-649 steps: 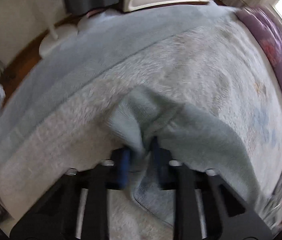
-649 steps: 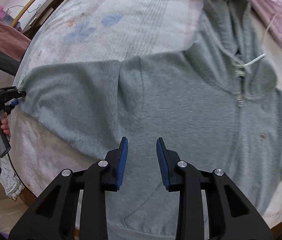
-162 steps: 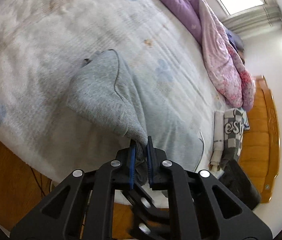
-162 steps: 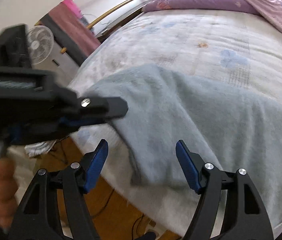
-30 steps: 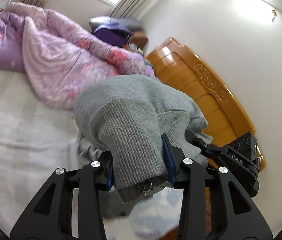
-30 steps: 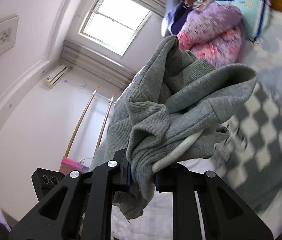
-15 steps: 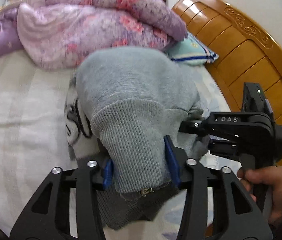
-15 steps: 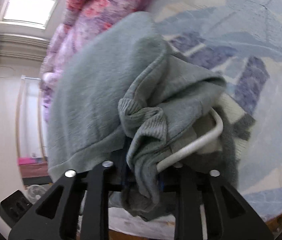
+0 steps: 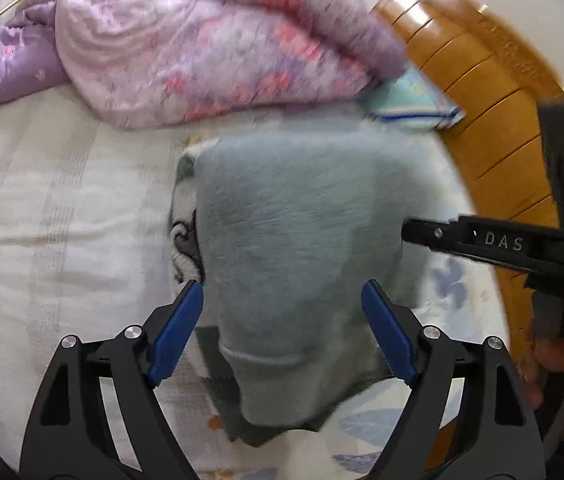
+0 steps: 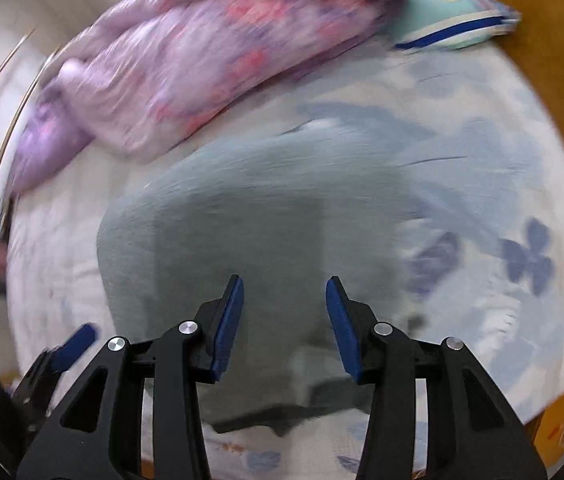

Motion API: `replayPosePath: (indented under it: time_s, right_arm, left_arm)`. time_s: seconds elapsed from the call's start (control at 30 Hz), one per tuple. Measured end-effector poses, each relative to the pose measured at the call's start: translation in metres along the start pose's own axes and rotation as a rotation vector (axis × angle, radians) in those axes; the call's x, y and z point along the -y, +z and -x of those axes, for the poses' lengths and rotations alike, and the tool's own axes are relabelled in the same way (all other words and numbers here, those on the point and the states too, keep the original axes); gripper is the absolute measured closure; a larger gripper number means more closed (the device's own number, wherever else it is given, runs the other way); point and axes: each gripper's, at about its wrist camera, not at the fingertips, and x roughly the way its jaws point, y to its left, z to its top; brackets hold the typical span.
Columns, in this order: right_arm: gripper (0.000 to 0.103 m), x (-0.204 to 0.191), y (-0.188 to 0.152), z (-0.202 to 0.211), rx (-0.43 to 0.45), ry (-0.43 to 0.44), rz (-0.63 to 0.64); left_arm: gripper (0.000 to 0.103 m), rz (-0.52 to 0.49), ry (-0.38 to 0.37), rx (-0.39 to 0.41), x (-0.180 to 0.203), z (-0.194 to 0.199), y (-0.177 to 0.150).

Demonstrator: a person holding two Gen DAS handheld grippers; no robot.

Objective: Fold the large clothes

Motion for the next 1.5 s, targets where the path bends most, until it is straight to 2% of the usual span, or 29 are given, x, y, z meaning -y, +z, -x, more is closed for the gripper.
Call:
replayPosePath:
  time_s: [0.07, 0.17, 0.3, 0.37, 0.43, 0.5, 0.57, 0.63, 0.7, 0.83, 0.97, 1.13, 1.27, 1.37, 1.5]
  right_arm:
    - [0.063, -0.001, 0.006, -0.025, -0.017, 0.004, 0.01]
    - [0.061, 0.014, 0.017, -0.059, -0.052, 0.061, -0.059]
    - [0.058, 0.006, 0.015, -0.052, -0.045, 0.03, -0.005]
    - [0.056, 0.007, 0.011, -0.043, -0.051, 0.027, -0.016]
    - [0.055, 0.002, 0.009, -0.031, -0.052, -0.009, -0.01]
    - [0.055, -0.015, 0.006, -0.022, -0.045, -0.096, 0.037]
    - [0.053, -0.035, 0.0, -0.01, -0.025, -0.147, 0.079]
    - [0.044, -0.053, -0.009, 0.0, -0.007, -0.149, 0.109]
    - [0.04, -0.076, -0.02, 0.007, 0.005, -0.153, 0.151]
    - [0.038, -0.112, -0.04, 0.017, 0.028, -0.139, 0.196]
    - [0.037, -0.14, -0.056, 0.024, 0.044, -0.149, 0.201]
    - [0.036, -0.194, -0.09, 0.037, 0.082, -0.182, 0.22]
    - [0.026, -0.24, -0.12, 0.049, 0.118, -0.225, 0.205]
    - [0.023, -0.273, -0.14, 0.064, 0.164, -0.251, 0.18]
    - [0.016, -0.316, -0.164, 0.083, 0.227, -0.284, 0.167]
  left_arm:
    - [0.021, 0.013, 0.037, -0.039, -0.008, -0.019, 0.008]
    - [0.02, 0.041, 0.008, -0.049, -0.021, -0.028, 0.015]
    - [0.019, 0.077, -0.05, -0.037, -0.033, -0.019, 0.016]
    - [0.015, 0.131, -0.085, -0.054, -0.046, -0.014, 0.012]
    - [0.013, 0.166, -0.085, -0.061, -0.059, -0.007, 0.005]
    - [0.011, 0.136, -0.028, -0.052, -0.063, 0.002, 0.002]
    - [0.011, 0.113, 0.026, -0.036, -0.069, 0.011, -0.001]
    - [0.011, 0.124, 0.016, -0.044, -0.078, 0.018, -0.002]
    - [0.011, 0.142, 0.015, -0.051, -0.088, 0.024, -0.003]
    - [0.011, 0.085, 0.052, 0.009, -0.1, 0.046, -0.005]
    - [0.011, 0.116, 0.049, 0.038, -0.124, 0.068, -0.008]
    - [0.011, 0.118, 0.053, 0.081, -0.161, 0.102, -0.019]
    - [0.011, 0.076, 0.082, 0.029, -0.193, 0.13, -0.034]
    - [0.011, 0.056, 0.057, 0.027, -0.221, 0.158, -0.048]
    - [0.011, -0.02, 0.075, 0.032, -0.245, 0.193, -0.062]
